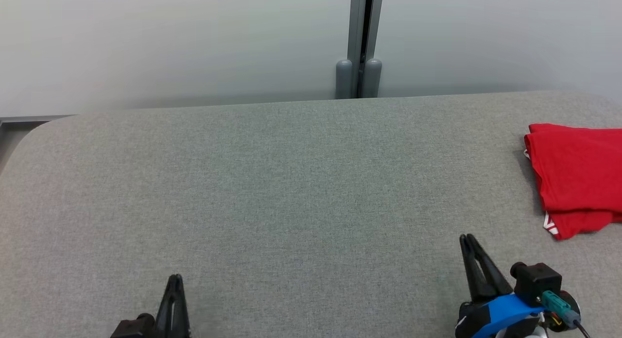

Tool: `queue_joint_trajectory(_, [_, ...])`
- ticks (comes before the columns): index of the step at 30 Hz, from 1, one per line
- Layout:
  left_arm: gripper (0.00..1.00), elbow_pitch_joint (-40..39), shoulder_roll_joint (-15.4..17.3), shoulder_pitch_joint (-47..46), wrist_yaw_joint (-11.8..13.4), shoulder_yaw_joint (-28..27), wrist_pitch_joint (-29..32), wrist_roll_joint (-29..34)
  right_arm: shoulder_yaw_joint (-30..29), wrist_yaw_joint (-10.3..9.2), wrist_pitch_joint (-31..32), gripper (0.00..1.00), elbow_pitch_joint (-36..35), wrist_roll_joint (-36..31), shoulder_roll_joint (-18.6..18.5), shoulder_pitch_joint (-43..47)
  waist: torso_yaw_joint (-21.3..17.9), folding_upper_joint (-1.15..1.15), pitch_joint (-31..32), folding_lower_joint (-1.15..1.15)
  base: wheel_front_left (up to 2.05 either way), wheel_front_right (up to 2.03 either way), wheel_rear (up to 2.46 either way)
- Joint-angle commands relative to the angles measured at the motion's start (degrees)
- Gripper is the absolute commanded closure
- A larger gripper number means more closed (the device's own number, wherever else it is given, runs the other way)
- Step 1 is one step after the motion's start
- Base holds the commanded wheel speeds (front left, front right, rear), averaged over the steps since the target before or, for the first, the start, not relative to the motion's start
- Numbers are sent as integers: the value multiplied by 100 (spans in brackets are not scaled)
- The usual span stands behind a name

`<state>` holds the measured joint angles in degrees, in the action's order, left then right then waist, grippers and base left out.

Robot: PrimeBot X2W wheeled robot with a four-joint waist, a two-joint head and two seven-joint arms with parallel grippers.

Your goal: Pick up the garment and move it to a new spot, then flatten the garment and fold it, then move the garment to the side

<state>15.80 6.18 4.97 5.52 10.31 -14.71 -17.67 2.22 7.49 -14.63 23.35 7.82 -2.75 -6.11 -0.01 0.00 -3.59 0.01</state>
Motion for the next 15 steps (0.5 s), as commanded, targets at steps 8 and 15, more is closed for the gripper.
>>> queue_joint_trajectory(8, [100,-28,-28,-143,-160,-194,247,-932,-124,0,274,100,-111,1036,-2,-22,0,0,25,0,0,0,0])
queue_joint_trajectory(15, [100,-39,-46,-237,-259,-315,402,-1499,-182,0,425,100,-197,1674,-3,-13,0,0,41,0,0,0,0])
